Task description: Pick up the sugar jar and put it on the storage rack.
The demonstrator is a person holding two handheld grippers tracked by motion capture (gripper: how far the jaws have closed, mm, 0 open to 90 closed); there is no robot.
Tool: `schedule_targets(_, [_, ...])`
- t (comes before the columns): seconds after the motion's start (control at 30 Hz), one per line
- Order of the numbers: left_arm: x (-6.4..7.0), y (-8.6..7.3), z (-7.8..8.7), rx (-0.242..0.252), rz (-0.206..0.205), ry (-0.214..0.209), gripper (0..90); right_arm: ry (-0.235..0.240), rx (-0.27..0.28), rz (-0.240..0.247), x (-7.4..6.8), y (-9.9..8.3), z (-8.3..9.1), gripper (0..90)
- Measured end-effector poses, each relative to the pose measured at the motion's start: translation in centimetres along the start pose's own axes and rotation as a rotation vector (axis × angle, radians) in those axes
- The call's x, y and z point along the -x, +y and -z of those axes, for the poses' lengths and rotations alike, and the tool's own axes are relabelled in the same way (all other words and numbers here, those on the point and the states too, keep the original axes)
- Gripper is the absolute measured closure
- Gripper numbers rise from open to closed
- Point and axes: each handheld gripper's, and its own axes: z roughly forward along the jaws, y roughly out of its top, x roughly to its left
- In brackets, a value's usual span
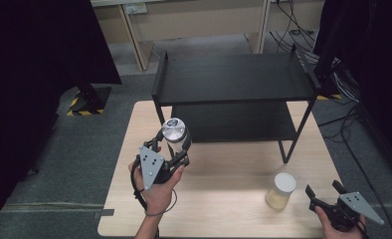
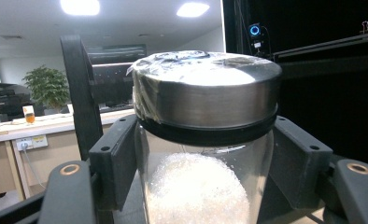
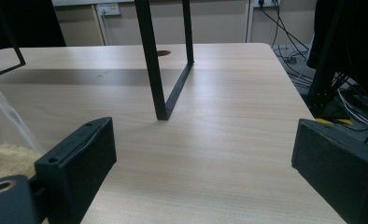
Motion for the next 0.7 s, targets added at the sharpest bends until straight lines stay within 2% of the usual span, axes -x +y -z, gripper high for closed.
schedule_targets(0.7, [-0.5,4.9,-1.4,0.027,-0.007,0.019,30.9,0.0,-0.002,0.001,0.0,0.0,0.0,6.7])
